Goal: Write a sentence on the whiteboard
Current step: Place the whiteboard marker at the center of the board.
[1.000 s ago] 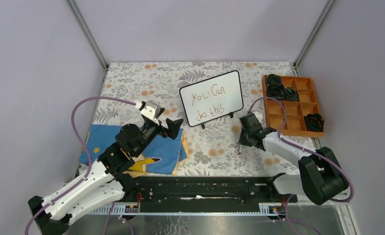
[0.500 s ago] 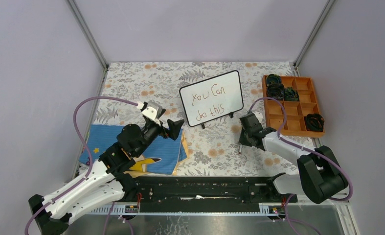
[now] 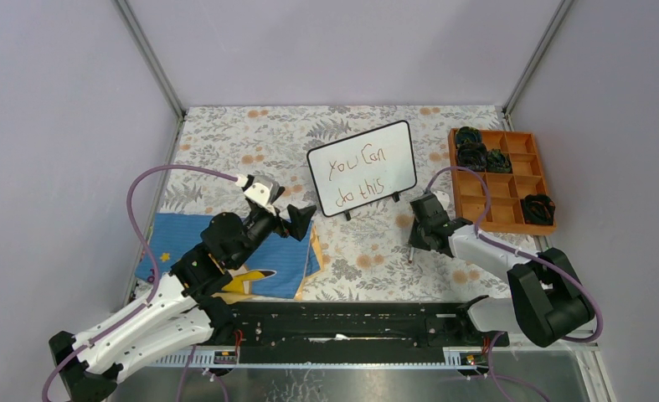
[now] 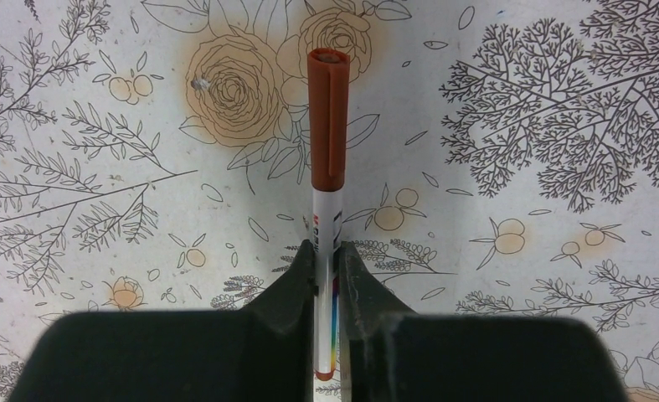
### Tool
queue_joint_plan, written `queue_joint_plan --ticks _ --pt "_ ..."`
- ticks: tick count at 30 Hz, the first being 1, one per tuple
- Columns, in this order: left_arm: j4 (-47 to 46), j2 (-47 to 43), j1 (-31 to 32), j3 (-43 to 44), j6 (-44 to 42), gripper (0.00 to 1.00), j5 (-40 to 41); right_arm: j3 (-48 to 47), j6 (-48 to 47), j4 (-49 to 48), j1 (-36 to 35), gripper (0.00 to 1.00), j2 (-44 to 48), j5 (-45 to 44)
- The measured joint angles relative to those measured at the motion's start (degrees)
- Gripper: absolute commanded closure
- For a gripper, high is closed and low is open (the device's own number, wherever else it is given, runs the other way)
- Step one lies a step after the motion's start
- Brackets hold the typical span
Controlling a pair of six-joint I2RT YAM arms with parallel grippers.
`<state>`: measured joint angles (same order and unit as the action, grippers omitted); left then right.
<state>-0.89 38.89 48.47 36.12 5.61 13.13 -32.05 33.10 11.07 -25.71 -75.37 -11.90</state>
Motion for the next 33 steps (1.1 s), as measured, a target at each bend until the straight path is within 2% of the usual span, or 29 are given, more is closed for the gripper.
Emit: queue_joint_plan --ticks 33 --pt "0.0 0.4 0.7 0.0 -0.2 0.01 0.4 -0.2 0.2 -0.8 0.0 0.74 -0.6 0.0"
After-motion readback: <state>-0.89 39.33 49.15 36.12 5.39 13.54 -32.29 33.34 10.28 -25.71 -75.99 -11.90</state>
